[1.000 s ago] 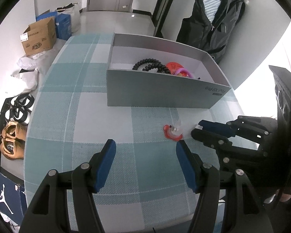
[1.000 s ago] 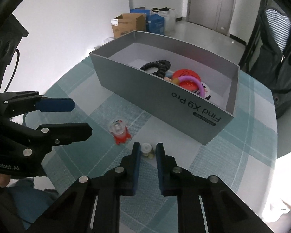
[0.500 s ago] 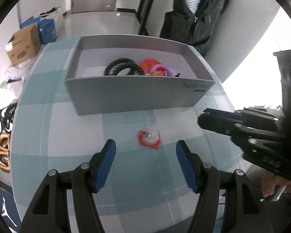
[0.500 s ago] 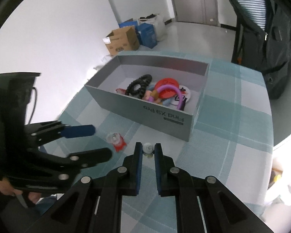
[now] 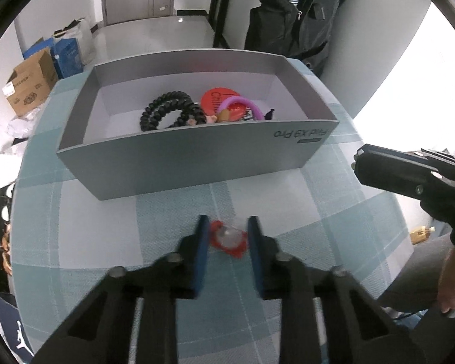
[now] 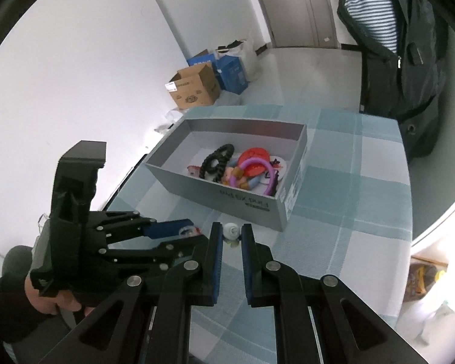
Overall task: Organize jewelry
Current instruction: 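Grasp the small white badge with the right gripper while the left gripper grasps the red pacifier charm, then lower the white badge and red charm into the grey box and open both grippers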
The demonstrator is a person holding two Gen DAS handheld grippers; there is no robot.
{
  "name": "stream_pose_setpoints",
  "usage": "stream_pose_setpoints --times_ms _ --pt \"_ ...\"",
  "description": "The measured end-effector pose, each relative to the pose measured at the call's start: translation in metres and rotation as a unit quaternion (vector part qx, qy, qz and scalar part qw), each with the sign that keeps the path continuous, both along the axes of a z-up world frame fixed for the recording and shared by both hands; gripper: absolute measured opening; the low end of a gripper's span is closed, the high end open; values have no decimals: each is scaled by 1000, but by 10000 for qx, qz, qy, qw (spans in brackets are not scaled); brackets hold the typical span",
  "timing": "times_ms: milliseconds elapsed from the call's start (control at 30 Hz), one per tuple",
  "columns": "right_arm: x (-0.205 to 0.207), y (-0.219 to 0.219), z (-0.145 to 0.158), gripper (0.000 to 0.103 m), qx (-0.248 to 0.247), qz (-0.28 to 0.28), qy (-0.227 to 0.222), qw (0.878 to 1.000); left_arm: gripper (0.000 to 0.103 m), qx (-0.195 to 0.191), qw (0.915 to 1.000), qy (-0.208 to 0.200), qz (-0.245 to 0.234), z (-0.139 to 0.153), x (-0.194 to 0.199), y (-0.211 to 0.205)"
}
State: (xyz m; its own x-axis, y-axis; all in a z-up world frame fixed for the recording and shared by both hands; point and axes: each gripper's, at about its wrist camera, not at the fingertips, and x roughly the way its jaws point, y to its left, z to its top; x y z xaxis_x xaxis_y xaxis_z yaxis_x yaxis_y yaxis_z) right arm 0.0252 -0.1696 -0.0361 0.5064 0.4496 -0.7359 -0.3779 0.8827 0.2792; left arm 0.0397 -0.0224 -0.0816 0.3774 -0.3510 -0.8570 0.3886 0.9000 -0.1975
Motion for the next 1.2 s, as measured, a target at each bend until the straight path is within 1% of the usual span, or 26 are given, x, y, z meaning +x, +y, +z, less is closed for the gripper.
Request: stream_pose_setpoints --times_ms 233,433,567,667,833,900,967,1133,1200 --pt "1 -11 7 11 141 -126 -43 9998 13 -14 9997 -11 -255 2 -3 -5" --pt "2 -11 14 11 306 -140 -108 9994 12 -19 9987 -404 -321 25 -12 -4" --pt "5 -13 18 11 637 -187 -25 9978 13 -135 9976 -646 -231 44 -15 2" --pt "8 -15 22 11 813 -264 -19 9963 13 -268 9969 -723 -125 55 -9 9" --pt "18 -11 30 11 916 -329 -128 9952 13 -482 9955 -819 62 67 4 12" --pt "24 -9 32 11 925 -365 -101 9950 13 -561 9947 -851 154 70 9 12" --pt "30 -7 36 11 1047 -359 -128 9938 13 -654 9940 -853 223 73 14 16" --pt "44 3 42 11 1084 -352 -240 9932 13 -922 9921 -724 442 74 33 25" --pt "52 7 41 11 1098 -356 -169 9932 13 -1013 9913 -663 518 74 40 28"
